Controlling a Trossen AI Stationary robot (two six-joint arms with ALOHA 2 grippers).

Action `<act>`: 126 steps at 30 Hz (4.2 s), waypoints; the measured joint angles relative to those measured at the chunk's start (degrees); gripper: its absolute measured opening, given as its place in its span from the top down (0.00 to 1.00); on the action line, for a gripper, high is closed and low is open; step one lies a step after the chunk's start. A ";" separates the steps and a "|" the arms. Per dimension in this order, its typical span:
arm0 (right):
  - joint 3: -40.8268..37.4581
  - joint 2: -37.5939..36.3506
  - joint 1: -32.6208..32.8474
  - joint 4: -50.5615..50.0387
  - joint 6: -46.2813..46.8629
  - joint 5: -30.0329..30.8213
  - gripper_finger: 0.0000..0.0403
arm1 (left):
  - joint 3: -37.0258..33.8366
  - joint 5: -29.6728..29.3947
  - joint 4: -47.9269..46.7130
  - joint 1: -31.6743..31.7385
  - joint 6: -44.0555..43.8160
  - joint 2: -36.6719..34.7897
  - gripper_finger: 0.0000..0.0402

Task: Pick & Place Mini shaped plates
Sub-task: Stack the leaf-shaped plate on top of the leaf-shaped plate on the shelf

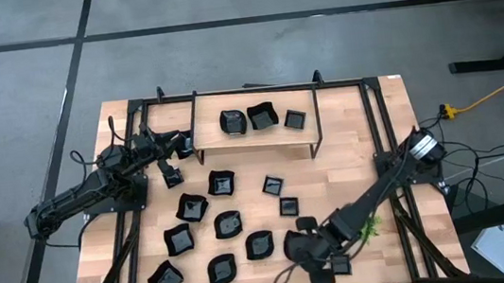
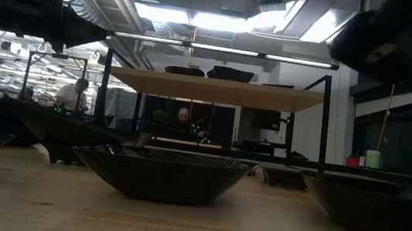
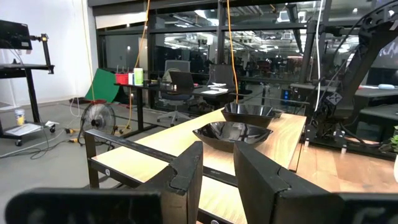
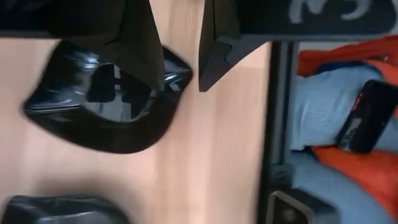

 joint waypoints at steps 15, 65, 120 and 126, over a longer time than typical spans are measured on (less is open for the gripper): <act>-0.27 0.00 2.79 -3.99 -41.55 1.97 0.76 | 0.01 0.00 0.00 0.02 0.02 0.02 0.79; 12.66 5.59 1.21 -15.30 -46.61 9.88 0.99 | 0.01 -0.01 0.00 0.02 0.02 0.02 0.79; 41.56 5.51 -41.47 -28.66 -115.40 11.90 1.00 | 0.02 -0.02 0.00 0.02 0.01 0.01 0.79; 41.56 5.51 -44.78 -27.85 -123.43 12.16 1.00 | 0.02 0.00 0.00 0.02 0.00 0.02 0.79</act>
